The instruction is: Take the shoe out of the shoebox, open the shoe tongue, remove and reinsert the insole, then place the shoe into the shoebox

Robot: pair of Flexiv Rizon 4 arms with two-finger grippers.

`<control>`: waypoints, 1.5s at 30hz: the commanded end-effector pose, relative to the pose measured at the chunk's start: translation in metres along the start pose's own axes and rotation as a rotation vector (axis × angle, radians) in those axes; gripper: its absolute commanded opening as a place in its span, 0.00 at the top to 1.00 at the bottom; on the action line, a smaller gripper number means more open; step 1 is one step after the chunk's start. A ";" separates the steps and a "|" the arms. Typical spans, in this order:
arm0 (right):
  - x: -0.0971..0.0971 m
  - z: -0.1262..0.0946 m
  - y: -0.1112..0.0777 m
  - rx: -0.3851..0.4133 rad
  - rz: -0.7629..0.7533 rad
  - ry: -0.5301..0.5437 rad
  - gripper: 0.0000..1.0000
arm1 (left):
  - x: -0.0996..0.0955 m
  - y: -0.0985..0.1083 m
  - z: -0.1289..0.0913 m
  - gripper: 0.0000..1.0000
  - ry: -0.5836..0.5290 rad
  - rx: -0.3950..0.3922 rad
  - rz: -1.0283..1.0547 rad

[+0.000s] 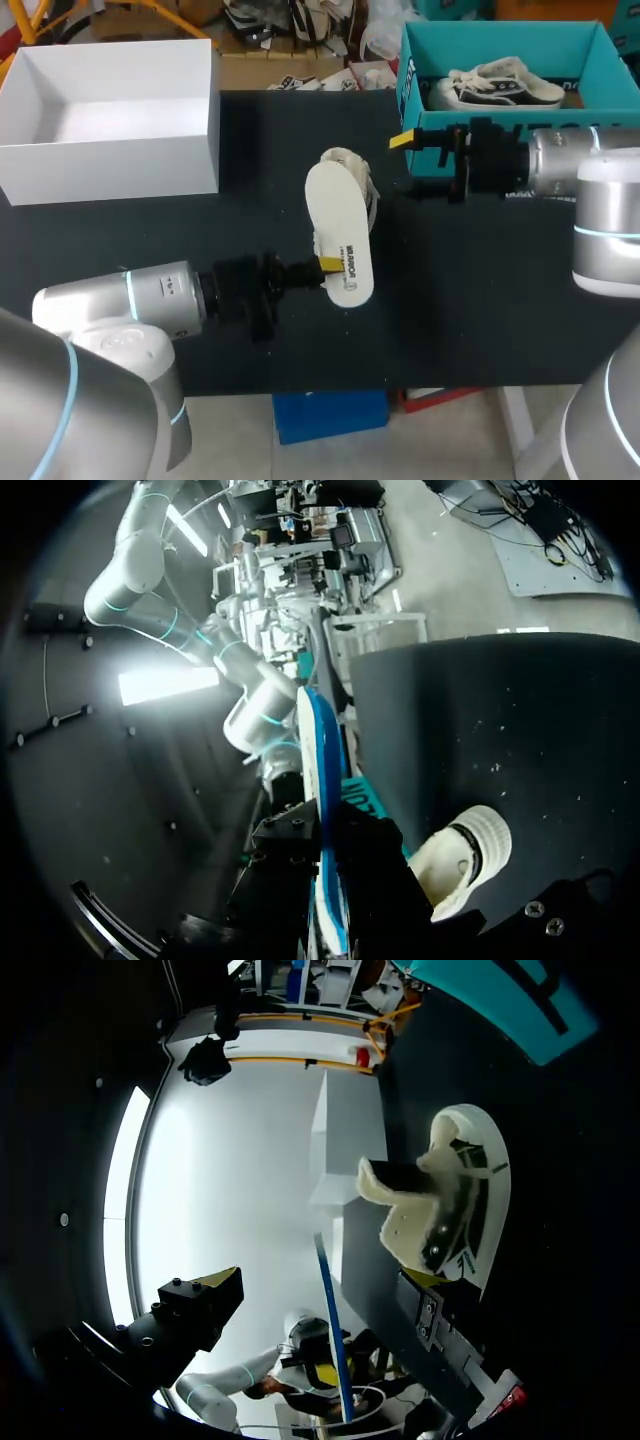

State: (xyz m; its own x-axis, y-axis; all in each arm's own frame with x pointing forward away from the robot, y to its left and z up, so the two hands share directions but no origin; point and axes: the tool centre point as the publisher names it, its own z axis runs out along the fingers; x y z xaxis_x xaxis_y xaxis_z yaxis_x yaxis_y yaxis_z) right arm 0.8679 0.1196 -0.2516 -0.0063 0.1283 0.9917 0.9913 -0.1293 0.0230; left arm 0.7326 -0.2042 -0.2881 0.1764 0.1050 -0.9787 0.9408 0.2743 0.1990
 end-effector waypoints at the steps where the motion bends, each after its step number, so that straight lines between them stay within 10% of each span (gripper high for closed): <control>1: -0.001 0.002 0.000 -0.004 0.000 -0.001 0.00 | 0.000 0.030 0.028 1.00 0.002 0.020 0.005; 17: -0.001 0.002 0.000 -0.004 0.000 -0.001 0.00 | 0.006 0.086 0.063 1.00 0.005 0.011 0.037; 45: -0.001 0.001 0.001 0.008 -0.010 -0.005 0.00 | 0.006 0.088 0.065 1.00 0.007 0.012 0.030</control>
State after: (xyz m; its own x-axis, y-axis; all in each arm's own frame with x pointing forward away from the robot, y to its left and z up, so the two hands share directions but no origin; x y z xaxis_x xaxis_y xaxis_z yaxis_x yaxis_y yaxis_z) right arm 0.8681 0.1200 -0.2518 -0.0107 0.1299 0.9915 0.9914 -0.1278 0.0274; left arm 0.8356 -0.2402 -0.2804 0.2028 0.1147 -0.9725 0.9398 0.2560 0.2262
